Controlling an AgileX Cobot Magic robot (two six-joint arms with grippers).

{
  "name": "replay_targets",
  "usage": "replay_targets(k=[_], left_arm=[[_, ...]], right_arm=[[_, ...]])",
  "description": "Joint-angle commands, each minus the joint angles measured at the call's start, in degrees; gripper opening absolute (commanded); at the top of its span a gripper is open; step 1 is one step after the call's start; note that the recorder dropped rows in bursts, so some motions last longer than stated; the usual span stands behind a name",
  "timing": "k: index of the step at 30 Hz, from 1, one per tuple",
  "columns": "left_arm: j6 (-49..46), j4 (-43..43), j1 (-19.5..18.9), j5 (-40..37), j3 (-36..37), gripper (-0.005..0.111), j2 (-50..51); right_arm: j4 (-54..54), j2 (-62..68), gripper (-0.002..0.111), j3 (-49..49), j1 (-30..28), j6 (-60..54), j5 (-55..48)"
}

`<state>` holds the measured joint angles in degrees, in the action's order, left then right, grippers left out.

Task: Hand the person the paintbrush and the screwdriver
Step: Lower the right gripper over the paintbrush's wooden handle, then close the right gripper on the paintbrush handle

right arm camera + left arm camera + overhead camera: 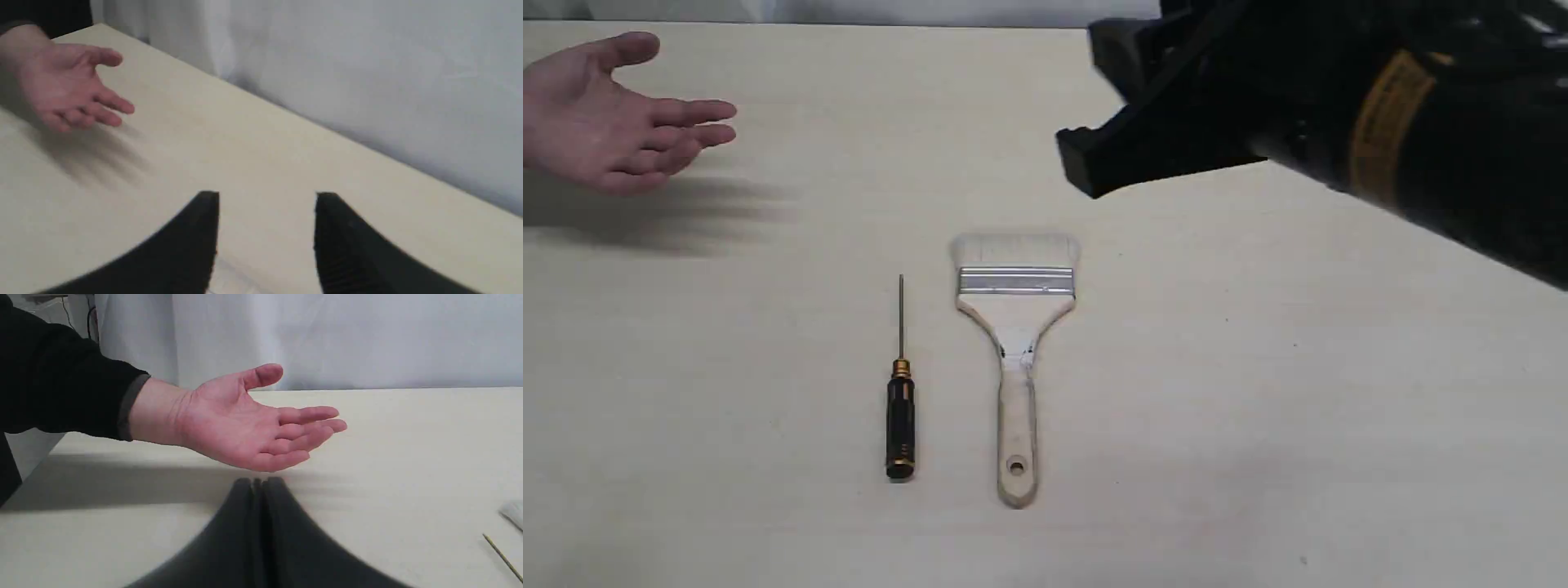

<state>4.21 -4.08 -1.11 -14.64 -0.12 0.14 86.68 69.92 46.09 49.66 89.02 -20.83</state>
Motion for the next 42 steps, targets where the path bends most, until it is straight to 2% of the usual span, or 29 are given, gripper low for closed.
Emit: replay_targets(k=[1, 6, 10, 13, 16, 20, 26, 34, 42], left_arm=[[0.1, 0.0, 0.5, 0.3, 0.1, 0.0, -0.1], [0.1, 0.0, 0.5, 0.3, 0.1, 0.0, -0.1], [0.1, 0.0, 0.5, 0.3, 0.1, 0.0, -0.1], [0.1, 0.0, 0.5, 0.3, 0.1, 0.0, -0.1], [0.1, 0.0, 0.5, 0.3, 0.1, 0.0, -0.1], [0.1, 0.1, 0.5, 0.3, 0.1, 0.0, -0.1], [0.1, 0.2, 0.5, 0.3, 0.1, 0.0, -0.1], [0.1, 0.2, 0.5, 0.3, 0.1, 0.0, -0.1], [0.1, 0.2, 0.5, 0.3, 0.1, 0.0, -0.1]], right_arm=[[-8.4, 5.8, 0.056, 3.1, -0.7, -4.8, 1.9], [-28.7, 16.7, 0.056, 10.4, -0.7, -21.7, -1.6], [-48.0, 26.0, 0.056, 19.1, -1.3, -41.1, -12.6], [-59.8, 31.8, 0.055, 24.2, -2.5, -48.8, -17.7], [-67.3, 36.8, 0.047, 27.5, -3.5, -53.3, -18.0], [-68.0, 41.7, 0.046, 30.9, -3.5, -55.2, -18.0], [-70.8, 47.3, 0.06, 32.6, -3.5, -55.2, -18.4], [-73.2, 53.2, 0.06, 32.6, -3.5, -55.2, -22.8], [-78.6, 53.7, 0.06, 32.6, -3.5, -54.1, -23.5]])
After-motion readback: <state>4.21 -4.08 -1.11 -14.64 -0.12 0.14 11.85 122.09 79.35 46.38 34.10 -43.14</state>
